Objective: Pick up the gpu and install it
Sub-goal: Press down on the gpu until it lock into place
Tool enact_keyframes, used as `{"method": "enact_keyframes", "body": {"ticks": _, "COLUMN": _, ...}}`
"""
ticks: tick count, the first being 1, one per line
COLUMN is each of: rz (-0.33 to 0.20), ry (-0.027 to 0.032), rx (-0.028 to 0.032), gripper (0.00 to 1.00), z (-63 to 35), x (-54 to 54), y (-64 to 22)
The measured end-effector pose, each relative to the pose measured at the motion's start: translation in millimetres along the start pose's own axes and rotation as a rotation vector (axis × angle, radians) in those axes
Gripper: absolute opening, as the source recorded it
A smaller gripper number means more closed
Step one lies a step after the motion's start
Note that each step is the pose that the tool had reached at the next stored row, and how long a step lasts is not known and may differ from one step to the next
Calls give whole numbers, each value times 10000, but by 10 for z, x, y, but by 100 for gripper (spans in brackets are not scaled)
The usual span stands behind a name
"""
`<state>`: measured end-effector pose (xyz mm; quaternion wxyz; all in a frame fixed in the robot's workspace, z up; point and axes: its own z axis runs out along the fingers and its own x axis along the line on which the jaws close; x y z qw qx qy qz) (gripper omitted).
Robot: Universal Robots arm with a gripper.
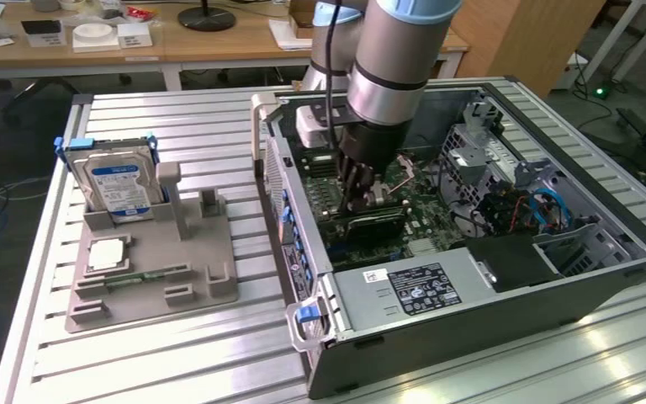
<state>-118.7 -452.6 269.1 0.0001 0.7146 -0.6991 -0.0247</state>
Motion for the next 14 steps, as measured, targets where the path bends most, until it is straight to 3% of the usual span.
{"method": "enact_keyframes", "body": {"ticks": 6, "rz": -73, "ry": 3, "rx": -2, "gripper": 10, "z": -6, "x": 4, "y": -170}}
{"method": "enact_keyframes", "body": {"ticks": 14, "rz": -73, "ry": 2, "rx": -3, "gripper": 10, "z": -6, "x": 4, "y": -171}}
